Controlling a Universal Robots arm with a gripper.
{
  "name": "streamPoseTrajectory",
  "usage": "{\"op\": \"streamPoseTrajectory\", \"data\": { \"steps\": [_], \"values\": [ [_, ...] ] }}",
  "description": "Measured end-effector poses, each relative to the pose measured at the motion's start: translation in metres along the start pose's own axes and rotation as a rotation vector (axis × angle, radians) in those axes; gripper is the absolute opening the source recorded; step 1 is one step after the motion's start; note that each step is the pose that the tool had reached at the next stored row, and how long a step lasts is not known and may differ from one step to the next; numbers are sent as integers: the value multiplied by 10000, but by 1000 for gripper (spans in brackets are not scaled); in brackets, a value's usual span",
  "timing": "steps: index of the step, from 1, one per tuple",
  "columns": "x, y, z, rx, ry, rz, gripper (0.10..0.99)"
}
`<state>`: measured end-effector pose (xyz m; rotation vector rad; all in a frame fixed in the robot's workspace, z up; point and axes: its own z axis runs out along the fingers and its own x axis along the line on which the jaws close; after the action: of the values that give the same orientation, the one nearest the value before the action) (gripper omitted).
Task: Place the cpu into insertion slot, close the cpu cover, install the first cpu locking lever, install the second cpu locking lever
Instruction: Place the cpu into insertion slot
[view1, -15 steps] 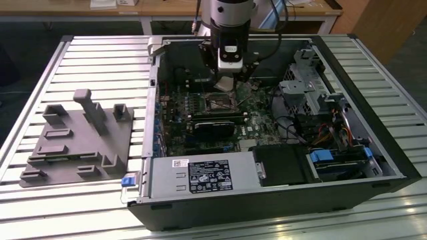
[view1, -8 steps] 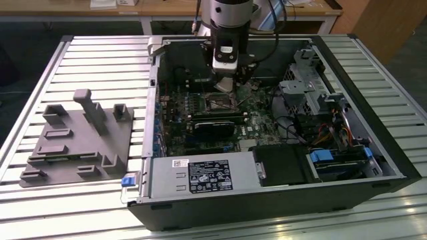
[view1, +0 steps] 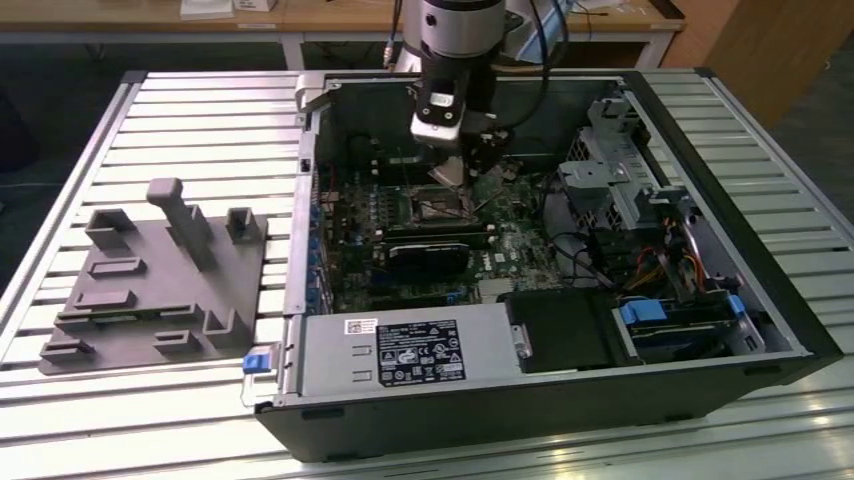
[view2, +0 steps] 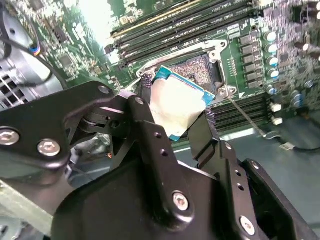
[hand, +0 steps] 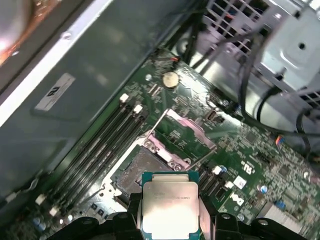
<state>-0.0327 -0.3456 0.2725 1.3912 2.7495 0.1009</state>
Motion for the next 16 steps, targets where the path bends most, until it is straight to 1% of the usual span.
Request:
{"op": "streamPoseTrajectory", "data": {
  "steps": [16],
  "values": [
    [1, -4, 51, 66, -246, 2893, 537]
  ]
}}
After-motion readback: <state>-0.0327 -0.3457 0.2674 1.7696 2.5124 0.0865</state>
